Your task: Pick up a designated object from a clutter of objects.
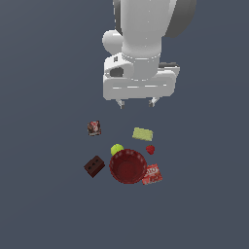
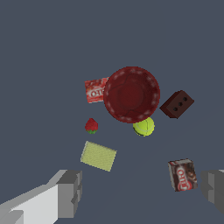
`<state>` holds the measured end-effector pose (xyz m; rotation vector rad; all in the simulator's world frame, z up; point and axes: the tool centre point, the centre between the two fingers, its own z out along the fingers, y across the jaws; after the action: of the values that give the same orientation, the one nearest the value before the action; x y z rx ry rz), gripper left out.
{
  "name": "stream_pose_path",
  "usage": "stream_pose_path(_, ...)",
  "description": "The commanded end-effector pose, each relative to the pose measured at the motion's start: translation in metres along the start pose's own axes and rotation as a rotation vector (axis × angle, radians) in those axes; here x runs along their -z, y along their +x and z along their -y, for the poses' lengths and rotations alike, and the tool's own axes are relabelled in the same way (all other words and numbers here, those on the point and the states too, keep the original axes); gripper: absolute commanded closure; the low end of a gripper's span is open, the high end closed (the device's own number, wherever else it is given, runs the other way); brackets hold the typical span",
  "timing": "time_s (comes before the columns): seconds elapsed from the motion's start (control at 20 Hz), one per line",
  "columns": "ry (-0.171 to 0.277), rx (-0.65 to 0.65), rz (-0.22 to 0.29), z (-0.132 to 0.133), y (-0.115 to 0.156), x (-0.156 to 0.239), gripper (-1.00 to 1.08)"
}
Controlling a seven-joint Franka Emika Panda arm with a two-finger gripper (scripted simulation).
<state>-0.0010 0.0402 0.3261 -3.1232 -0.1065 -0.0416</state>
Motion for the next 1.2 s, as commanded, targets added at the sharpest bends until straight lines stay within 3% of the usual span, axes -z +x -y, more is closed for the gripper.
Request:
stream_pose_path(0.0, 0.0, 0.0, 0.0, 0.0, 0.0, 0.0, -0.92)
stream_pose_path(0.45, -0.014, -0.028, 0.011, -0.018, 0.001, 0.007, -0.92)
stream_pose_path(1.15, -0.011, -0.102, 0.012, -0.013, 0.011, -0.004, -0.92)
